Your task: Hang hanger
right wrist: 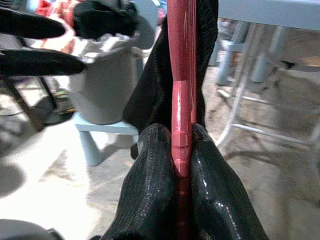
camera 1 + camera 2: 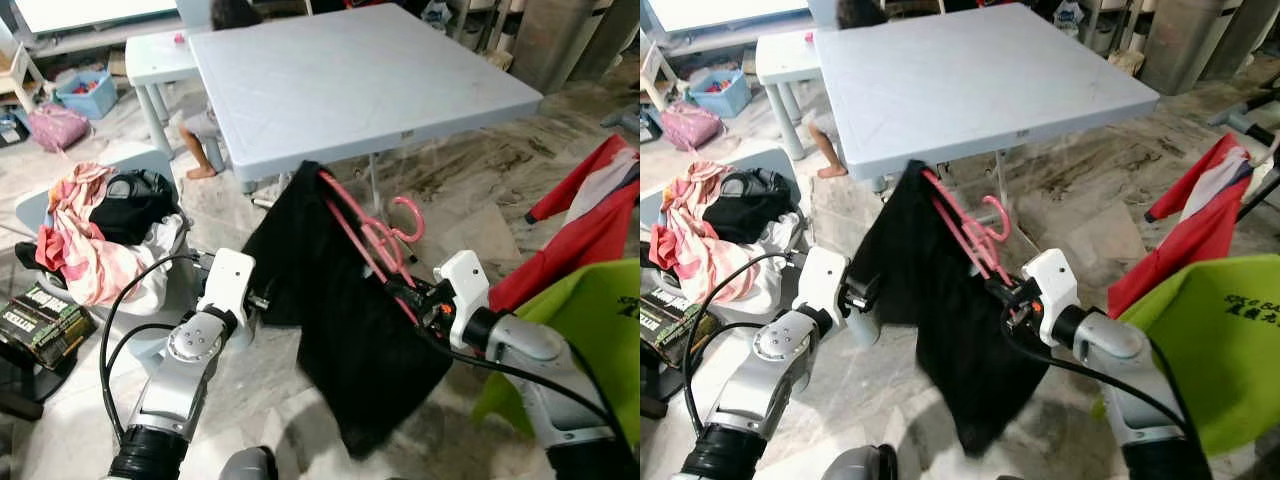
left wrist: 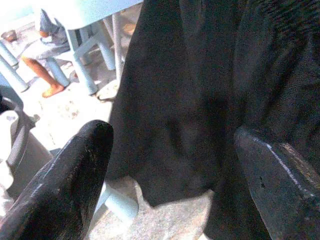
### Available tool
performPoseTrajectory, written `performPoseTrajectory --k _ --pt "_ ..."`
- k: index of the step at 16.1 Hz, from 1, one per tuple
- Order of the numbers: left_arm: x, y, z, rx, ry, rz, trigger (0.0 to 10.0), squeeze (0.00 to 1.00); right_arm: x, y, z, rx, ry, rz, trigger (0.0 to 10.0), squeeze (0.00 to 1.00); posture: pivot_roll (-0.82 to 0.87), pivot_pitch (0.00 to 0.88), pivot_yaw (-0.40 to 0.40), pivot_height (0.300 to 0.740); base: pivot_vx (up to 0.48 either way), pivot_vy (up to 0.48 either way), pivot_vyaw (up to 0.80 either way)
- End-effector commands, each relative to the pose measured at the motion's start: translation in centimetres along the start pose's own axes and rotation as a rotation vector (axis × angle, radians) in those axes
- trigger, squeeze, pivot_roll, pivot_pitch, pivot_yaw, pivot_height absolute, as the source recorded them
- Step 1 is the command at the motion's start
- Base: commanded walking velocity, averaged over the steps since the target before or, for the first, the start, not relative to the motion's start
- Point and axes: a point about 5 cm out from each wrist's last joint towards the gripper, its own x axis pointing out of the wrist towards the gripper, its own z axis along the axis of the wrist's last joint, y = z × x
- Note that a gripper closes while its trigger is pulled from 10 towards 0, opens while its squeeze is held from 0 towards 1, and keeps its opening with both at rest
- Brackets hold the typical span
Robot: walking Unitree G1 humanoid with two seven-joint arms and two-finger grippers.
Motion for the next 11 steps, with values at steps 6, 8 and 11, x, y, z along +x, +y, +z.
performPoseTrajectory --k 6,8,11 --pt "0.6 -0.1 2.1 -0.175 -0.124 -0.02 10.0 0.0 -0.4 1.8 2.3 0.002 -0.032 0.203 10.0 0.0 -0.08 0.048 0.022 0.74 0.0 0.0 0.0" --pt "0.6 -1.0 3.0 -0.206 -0.18 -0.078 10.0 0.18 0.5 2.4 1.6 -0.021 -0.012 0.21 10.0 0.0 -0.08 0.048 0.022 0.74 0.0 0.0 0.0" --pt "0.4 -1.9 3.7 -0.203 -0.22 -0.122 10.0 1.0 3.1 2.1 1.8 -0.063 -0.06 0.089 10.0 0.0 -0.08 0.053 0.025 0.74 0.0 0.0 0.0"
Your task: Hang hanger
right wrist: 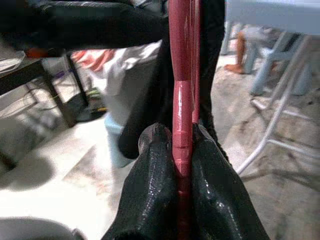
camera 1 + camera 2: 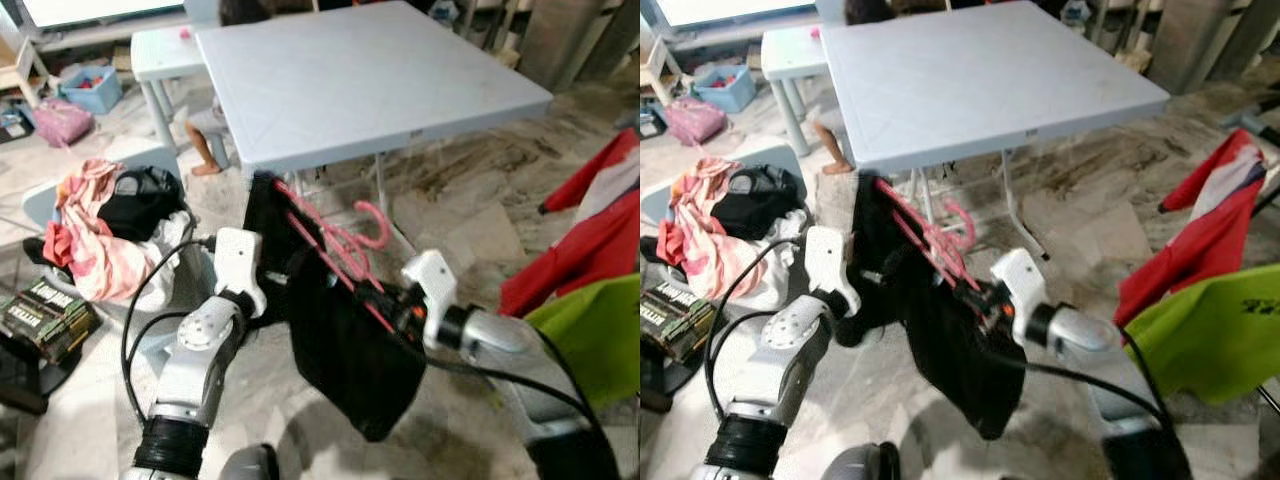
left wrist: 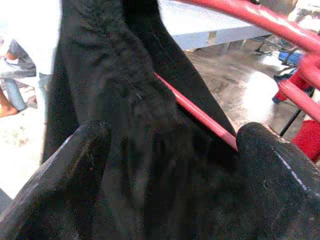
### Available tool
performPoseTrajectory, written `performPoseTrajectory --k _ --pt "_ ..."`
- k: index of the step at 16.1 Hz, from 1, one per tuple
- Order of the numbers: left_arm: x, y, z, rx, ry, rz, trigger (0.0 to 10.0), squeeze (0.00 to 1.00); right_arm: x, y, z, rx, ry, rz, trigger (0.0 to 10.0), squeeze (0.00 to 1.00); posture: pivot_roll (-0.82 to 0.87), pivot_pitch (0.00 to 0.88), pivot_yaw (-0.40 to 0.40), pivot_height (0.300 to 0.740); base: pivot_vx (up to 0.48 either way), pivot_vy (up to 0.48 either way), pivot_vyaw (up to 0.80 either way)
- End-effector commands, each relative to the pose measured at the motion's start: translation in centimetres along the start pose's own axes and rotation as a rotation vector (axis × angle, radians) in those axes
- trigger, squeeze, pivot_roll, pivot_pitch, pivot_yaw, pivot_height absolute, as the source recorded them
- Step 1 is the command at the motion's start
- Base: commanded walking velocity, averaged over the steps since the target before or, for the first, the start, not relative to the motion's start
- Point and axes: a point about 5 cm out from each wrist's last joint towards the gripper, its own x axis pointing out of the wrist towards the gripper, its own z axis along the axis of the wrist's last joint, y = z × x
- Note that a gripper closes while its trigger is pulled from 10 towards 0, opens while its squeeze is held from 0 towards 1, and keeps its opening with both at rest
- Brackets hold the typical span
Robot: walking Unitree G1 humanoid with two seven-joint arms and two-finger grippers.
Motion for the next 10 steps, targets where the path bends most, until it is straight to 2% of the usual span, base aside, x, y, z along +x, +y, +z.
performPoseTrajectory --k 1,3,4,5,6,8,10 --pt "-0.1 0.0 0.1 0.041 0.0 0.0 10.0 1.0 1.0 0.1 1.3 -0.035 -0.053 0.002 10.0 0.0 -0.07 0.056 0.024 0.74 0.0 0.0 0.0" --pt "-0.1 0.2 0.5 0.036 -0.021 0.019 10.0 1.0 1.4 0.7 1.6 -0.036 -0.066 0.032 10.0 0.0 -0.06 0.056 0.022 0.74 0.0 0.0 0.0" --pt "0.0 0.3 0.8 0.023 -0.034 0.021 10.0 0.65 1.5 0.9 1.4 -0.039 -0.061 0.052 10.0 0.0 -0.06 0.055 0.02 0.74 0.0 0.0 0.0" --pt "0.0 0.4 0.9 0.025 -0.039 0.028 10.0 0.55 1.5 0.9 1.3 -0.043 -0.059 0.056 10.0 0.0 -0.06 0.055 0.02 0.74 0.0 0.0 0.0" --pt "0.1 0.8 1.1 0.029 -0.053 0.052 10.0 0.0 1.1 1.2 0.9 -0.031 -0.043 0.095 10.0 0.0 -0.06 0.053 0.018 0.74 0.0 0.0 0.0" --pt "0.3 1.3 1.4 0.031 -0.064 0.08 10.0 0.0 0.4 1.1 0.0 -0.033 -0.002 0.107 10.0 0.0 -0.07 0.054 0.017 0.74 0.0 0.0 0.0" --pt "0.4 1.2 1.4 0.03 -0.065 0.061 10.0 0.0 0.1 1.5 -0.2 -0.026 0.014 0.14 10.0 0.0 -0.07 0.056 0.021 0.74 0.0 0.0 0.0"
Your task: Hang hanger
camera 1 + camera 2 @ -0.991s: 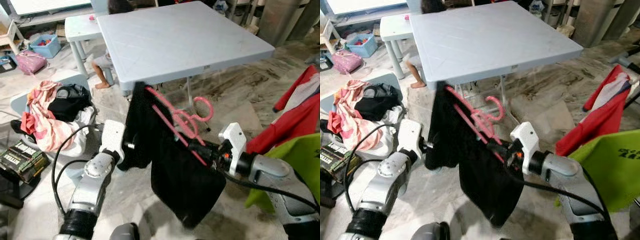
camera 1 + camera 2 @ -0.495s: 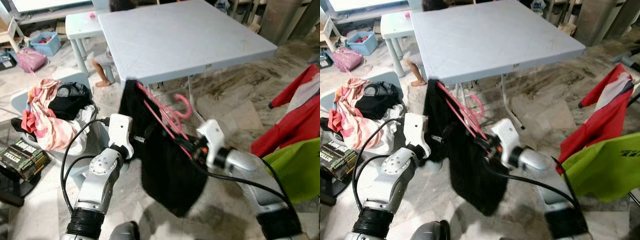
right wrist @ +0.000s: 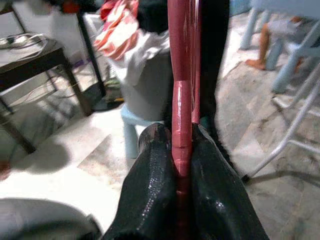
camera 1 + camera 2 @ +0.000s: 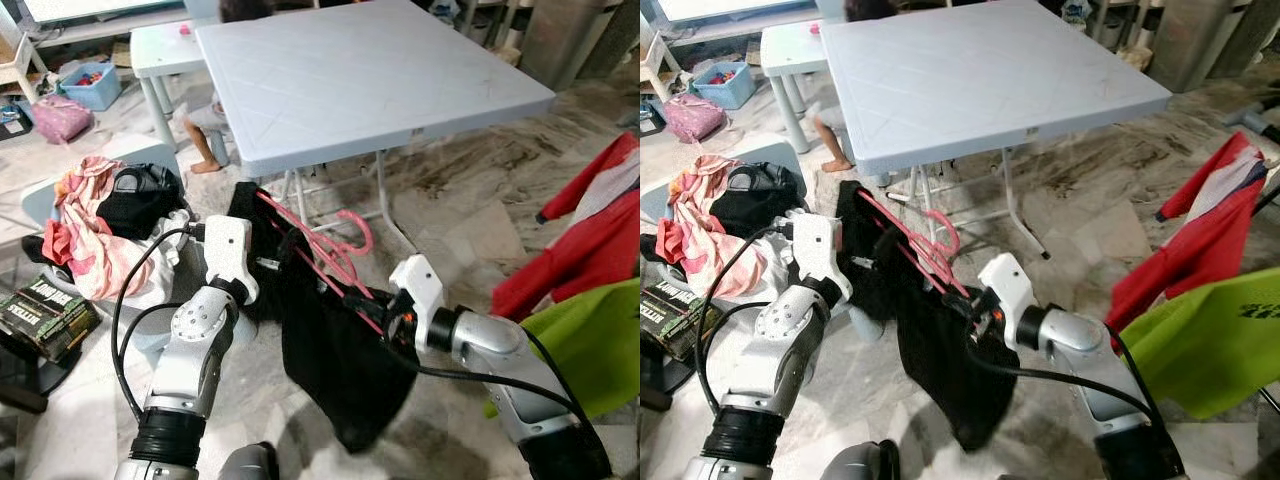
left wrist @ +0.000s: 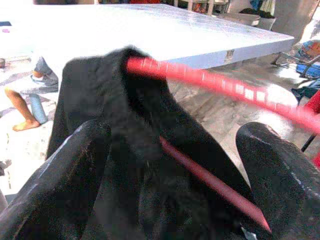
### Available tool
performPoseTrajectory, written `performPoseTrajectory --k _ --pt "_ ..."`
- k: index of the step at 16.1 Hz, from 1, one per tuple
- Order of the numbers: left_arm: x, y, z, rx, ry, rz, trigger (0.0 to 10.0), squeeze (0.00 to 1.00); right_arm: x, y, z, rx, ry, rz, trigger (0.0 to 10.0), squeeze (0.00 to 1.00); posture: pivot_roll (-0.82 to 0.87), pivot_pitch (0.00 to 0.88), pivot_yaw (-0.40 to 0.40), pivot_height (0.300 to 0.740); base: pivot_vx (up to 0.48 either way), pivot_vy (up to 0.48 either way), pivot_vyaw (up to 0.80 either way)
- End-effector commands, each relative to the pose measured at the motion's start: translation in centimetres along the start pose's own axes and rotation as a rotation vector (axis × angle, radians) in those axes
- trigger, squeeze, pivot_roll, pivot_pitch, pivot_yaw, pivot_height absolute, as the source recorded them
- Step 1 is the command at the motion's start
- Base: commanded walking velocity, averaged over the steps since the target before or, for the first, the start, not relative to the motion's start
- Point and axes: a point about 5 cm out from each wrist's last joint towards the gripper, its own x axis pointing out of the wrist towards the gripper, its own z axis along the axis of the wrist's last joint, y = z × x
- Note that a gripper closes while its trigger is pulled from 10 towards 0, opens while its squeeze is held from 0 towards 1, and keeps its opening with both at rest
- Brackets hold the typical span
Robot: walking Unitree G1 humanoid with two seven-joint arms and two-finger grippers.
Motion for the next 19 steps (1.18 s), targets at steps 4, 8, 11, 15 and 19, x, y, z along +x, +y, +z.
performPoseTrajectory --k 4,8,11,15,19 --pt "0.1 0.4 -0.3 0.013 0.01 0.007 10.0 0.0 -0.6 0.7 1.0 -0.006 -0.027 0.077 10.0 0.0 -0.07 0.056 0.024 0.74 0.0 0.0 0.0" --pt "0.1 0.5 -0.4 0.02 0.012 0.022 10.0 0.0 -2.2 0.5 1.0 -0.004 -0.011 0.092 10.0 0.0 -0.07 0.055 0.025 0.74 0.0 0.0 0.0" --pt "0.2 0.7 -0.5 0.028 0.009 0.042 10.0 0.0 -2.8 0.4 1.4 0.015 -0.015 0.097 10.0 0.0 -0.08 0.056 0.025 0.74 0.0 0.0 0.0" --pt "0.1 1.3 -0.8 0.038 0.028 0.074 10.0 0.0 -3.5 0.6 1.5 0.035 -0.006 0.135 10.0 0.0 -0.08 0.055 0.026 0.74 0.0 0.0 0.0" --pt "0.1 1.4 -0.7 0.039 0.005 0.078 0.0 0.0 -4.4 0.8 1.5 0.048 0.026 0.172 10.0 0.0 -0.08 0.058 0.024 0.74 0.0 0.0 0.0"
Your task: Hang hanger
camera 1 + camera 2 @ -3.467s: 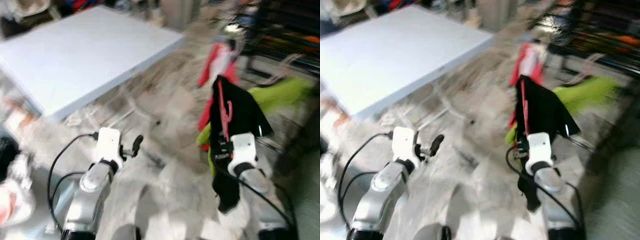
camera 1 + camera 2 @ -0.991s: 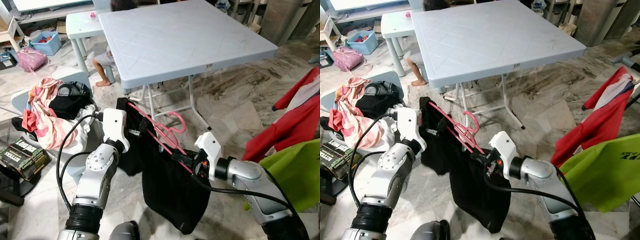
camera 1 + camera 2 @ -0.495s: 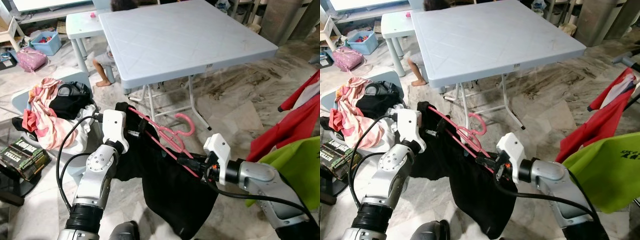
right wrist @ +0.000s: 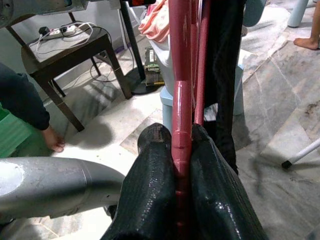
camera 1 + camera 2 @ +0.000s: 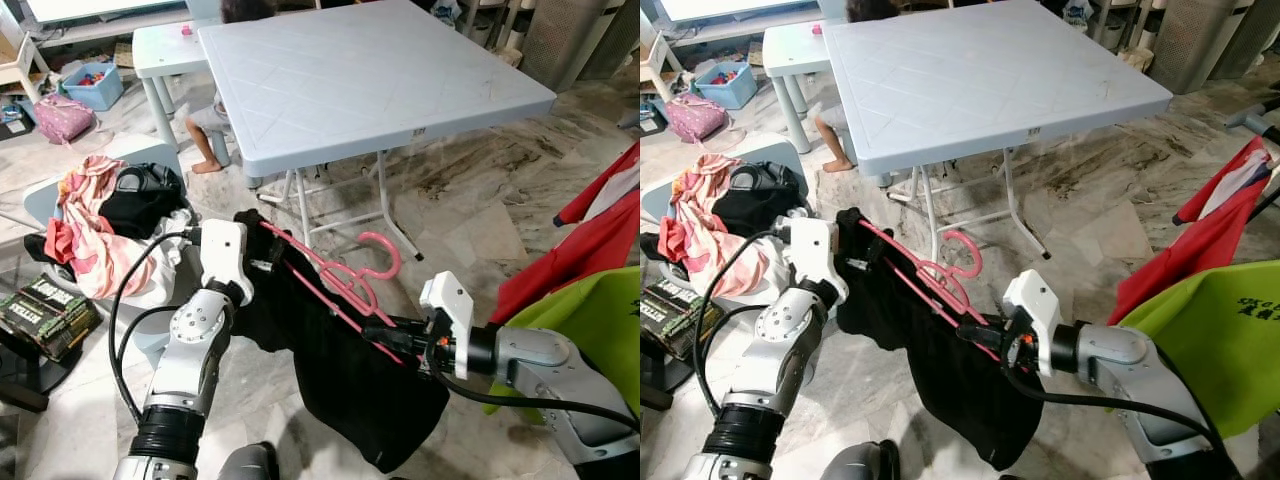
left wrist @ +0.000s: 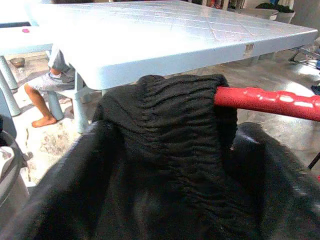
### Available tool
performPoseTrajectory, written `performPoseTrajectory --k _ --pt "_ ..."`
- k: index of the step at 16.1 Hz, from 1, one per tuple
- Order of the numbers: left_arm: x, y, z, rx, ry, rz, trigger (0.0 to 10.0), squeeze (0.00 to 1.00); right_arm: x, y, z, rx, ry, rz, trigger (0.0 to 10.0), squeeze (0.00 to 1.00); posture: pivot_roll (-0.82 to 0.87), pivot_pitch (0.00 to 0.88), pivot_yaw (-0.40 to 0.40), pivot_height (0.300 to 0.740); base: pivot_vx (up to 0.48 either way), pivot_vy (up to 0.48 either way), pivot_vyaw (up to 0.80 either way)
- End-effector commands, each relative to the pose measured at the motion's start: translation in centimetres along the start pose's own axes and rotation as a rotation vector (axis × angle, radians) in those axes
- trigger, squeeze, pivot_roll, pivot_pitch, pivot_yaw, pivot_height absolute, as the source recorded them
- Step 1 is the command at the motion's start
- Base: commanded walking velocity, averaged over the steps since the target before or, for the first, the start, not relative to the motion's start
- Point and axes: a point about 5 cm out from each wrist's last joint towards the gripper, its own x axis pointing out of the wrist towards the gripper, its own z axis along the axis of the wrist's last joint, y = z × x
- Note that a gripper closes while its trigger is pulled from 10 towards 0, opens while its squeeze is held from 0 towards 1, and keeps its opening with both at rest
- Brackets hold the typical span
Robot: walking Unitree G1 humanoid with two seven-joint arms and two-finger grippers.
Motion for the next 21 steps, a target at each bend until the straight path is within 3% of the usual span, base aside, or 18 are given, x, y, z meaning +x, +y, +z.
performPoseTrajectory --k 1,21 --pt "0.1 0.5 0.2 0.012 -0.007 0.018 0.0 0.0 -0.4 0.2 0.9 -0.022 -0.031 0.016 10.0 0.0 -0.08 0.058 0.024 0.74 0.0 0.0 0.0" --pt "-0.3 0.4 -0.4 0.006 -0.007 0.003 0.0 0.0 0.2 -1.4 1.9 -0.038 -0.086 -0.086 10.0 0.0 -0.08 0.059 0.022 0.74 0.0 0.0 0.0"
